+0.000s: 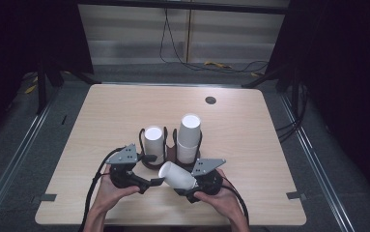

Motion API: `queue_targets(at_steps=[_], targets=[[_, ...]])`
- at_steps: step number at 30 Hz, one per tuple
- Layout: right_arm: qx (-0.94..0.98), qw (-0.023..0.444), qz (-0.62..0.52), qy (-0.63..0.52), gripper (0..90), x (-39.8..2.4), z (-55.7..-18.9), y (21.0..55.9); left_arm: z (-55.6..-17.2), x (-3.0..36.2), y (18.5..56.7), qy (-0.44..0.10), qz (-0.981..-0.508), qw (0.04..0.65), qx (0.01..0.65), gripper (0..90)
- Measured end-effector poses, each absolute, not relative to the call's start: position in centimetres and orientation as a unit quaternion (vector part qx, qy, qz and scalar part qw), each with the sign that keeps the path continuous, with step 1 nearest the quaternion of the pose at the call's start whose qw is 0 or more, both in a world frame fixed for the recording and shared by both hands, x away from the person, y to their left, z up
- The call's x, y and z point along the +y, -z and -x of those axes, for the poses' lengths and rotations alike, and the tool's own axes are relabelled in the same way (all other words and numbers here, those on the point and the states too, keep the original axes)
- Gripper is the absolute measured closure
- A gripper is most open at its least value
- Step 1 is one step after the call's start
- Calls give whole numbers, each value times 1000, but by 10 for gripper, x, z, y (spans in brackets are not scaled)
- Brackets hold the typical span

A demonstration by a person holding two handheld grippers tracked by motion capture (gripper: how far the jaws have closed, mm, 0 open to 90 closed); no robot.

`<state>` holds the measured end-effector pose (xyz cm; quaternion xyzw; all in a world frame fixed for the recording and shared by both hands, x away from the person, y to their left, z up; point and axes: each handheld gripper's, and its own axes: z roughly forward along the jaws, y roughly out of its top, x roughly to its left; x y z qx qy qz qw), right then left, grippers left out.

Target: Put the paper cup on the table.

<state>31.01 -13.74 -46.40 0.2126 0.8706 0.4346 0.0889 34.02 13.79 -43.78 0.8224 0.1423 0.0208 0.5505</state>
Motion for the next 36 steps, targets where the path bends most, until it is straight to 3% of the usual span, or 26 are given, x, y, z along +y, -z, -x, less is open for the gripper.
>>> queue_targets(at_steps=[36], targets=[[940, 76, -146, -300, 270, -116, -328, 439, -346, 124, 439, -9, -882, 457, 114, 207]])
